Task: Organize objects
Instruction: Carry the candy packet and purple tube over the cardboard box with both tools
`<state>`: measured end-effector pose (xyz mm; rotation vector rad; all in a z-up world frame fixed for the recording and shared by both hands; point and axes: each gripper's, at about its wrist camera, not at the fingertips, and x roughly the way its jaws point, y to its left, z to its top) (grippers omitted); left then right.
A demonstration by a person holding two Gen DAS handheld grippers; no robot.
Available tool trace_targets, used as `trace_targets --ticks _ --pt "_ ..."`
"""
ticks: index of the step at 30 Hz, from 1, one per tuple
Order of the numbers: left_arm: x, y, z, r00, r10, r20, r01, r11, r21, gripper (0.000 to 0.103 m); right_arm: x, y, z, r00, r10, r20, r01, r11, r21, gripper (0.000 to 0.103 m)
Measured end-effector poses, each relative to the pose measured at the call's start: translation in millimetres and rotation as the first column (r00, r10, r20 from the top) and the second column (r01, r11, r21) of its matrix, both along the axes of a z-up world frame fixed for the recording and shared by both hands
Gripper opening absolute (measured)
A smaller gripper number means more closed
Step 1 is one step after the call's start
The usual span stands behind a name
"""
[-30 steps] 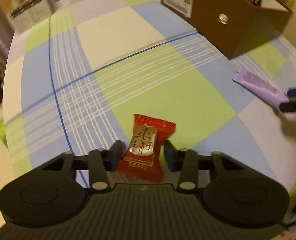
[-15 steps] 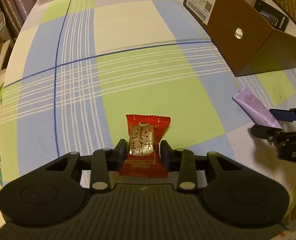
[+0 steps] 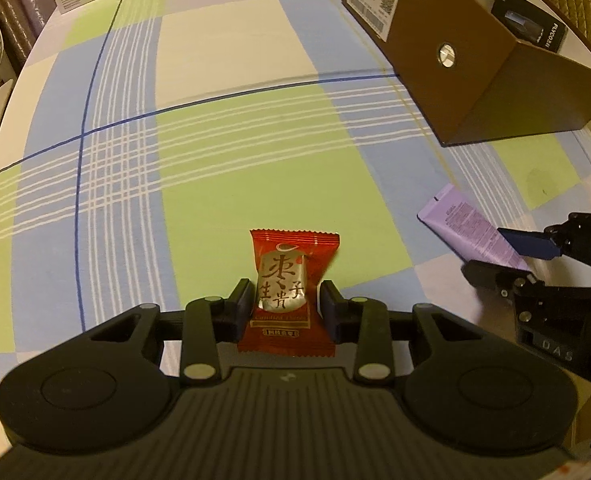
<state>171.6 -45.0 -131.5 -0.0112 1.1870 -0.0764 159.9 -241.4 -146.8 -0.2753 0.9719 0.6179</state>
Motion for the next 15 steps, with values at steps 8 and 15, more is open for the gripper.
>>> trace_targets --ticks 8,15 --pt "0.4 -12.9 6.2 1.000 -0.013 -0.003 0.013 1.000 0.001 0.031 -2.7 -13.0 4.1 0.999 -0.029 -0.025 0.029 0.999 0.015 0.031" --pt "-3.1 -23.5 12.2 1.000 -0.024 -0.002 0.024 1.000 -0.012 0.023 -4.8 -27.4 8.6 0.997 -0.058 -0.051 0.059 0.998 0.027 0.031"
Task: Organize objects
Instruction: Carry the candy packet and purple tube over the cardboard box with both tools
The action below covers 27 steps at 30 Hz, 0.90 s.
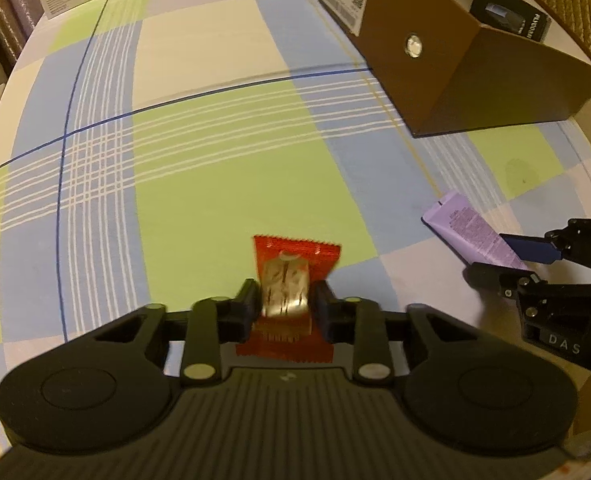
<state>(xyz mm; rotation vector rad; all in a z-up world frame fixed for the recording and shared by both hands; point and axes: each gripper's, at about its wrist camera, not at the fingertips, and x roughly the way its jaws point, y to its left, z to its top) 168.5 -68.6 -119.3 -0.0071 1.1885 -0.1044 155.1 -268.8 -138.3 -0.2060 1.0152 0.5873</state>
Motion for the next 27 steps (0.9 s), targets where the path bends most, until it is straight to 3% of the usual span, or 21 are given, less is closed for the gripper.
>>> trace_targets --ticks 13,27 --pt "-6.2 -10.4 -1.8 1.000 -0.026 0.000 0.026 1.000 0.005 0.023 -2.4 -23.6 9.1 0.999 -0.048 -0.016 0.048 0.998 0.032 0.031" --pt "-10.6 -27.7 34.3 0.996 -0.045 0.083 0.047 0.998 -0.033 0.023 -1.4 -37.9 31.8 0.999 -0.052 0.008 0.051 0.994 0.092 0.031"
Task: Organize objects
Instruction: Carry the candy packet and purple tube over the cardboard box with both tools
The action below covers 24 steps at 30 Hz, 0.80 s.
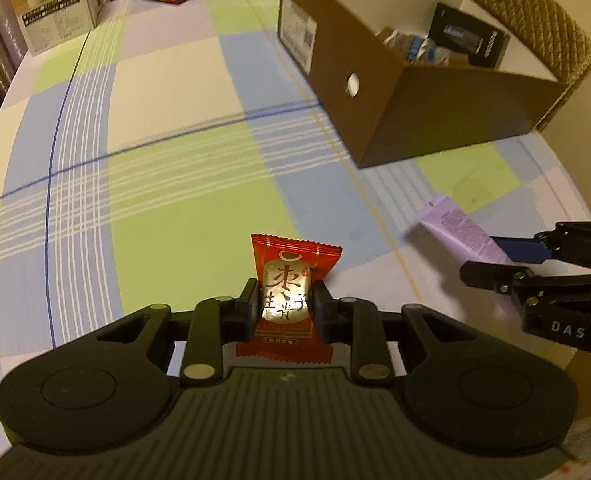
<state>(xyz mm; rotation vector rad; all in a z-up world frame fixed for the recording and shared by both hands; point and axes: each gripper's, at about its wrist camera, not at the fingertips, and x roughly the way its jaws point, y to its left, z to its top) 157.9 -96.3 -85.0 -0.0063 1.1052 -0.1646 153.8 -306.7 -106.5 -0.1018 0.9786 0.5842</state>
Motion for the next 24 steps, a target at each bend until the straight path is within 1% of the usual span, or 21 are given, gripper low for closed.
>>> trace_targets --ticks 5,8,14,19,24 --pt "1.3 -8.9 18.7 0.999 -0.012 0.045 0.013 1.000 -0.021 0.023 0.7 -5.7 14.8 1.000 0.008 0.021 -0.009 1.000 0.027 0.031" --pt "4.7 -15.2 29.9 0.998 -0.016 0.068 0.019 0.999 -0.046 0.023 1.7 -10.5 25.2 0.999 0.011 0.035 -0.012 0.999 0.049 0.031" --pt "14.8 -34.2 53.1 0.991 -0.041 0.130 0.051 0.996 -0.070 0.023 7.8 -22.7 49.8 0.997 0.011 0.071 -0.017 0.996 0.091 0.031" --pt "29.4 -51.4 70.0 0.982 -0.061 0.178 0.075 0.994 -0.073 0.023 21.8 -40.7 72.6 0.995 -0.013 0.100 0.001 0.993 0.121 0.031" --pt "51.5 -69.3 82.8 0.974 -0.069 0.218 0.087 0.993 -0.075 0.023 46.4 -62.5 92.2 0.989 -0.061 0.135 0.040 0.988 0.151 0.031"
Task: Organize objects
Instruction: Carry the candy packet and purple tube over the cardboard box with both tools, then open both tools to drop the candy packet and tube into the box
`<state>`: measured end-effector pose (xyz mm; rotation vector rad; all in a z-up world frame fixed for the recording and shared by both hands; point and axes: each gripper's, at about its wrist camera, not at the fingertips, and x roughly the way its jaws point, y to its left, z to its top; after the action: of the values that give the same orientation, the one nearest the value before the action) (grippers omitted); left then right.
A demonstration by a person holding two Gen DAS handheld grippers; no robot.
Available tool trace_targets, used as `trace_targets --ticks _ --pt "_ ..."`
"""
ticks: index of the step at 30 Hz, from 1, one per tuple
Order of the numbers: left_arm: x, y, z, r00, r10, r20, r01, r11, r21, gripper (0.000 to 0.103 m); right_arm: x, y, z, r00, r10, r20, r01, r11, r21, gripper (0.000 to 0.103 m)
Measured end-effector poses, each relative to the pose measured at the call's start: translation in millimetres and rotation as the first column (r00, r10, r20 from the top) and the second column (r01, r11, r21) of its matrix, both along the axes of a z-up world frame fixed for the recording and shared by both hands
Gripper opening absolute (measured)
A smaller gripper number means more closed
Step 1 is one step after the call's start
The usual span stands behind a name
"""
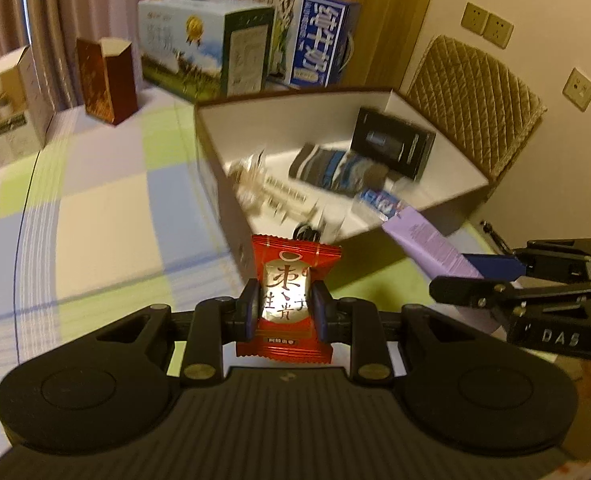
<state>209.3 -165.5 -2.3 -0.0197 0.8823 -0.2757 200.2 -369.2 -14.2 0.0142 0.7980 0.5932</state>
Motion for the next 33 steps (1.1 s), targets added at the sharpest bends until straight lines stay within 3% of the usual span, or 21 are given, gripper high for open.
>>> trace_targets --ticks 13,23,33 --pt "93.5 -57.1 4.8 1.000 0.001 0.021 -0.001 1.000 -0.002 0.023 100.6 -40.8 24.5 0.995 -0.081 0.053 0.079 0.996 0.035 0.031" --pt "158.3 -89.1 -21.7 0.999 0.031 -0.033 -0.031 0.999 0.027 0.023 183.4 -53.5 -4.1 0.997 -0.077 -0.004 0.077 0.997 -0.027 0.031" --pt "206.3 -103.4 -45.1 0.994 0.065 -0.089 -0.062 0.997 0.039 0.023 227.2 -56.4 -27.1 0.997 -0.061 -0.051 0.058 0.997 -0.046 0.031"
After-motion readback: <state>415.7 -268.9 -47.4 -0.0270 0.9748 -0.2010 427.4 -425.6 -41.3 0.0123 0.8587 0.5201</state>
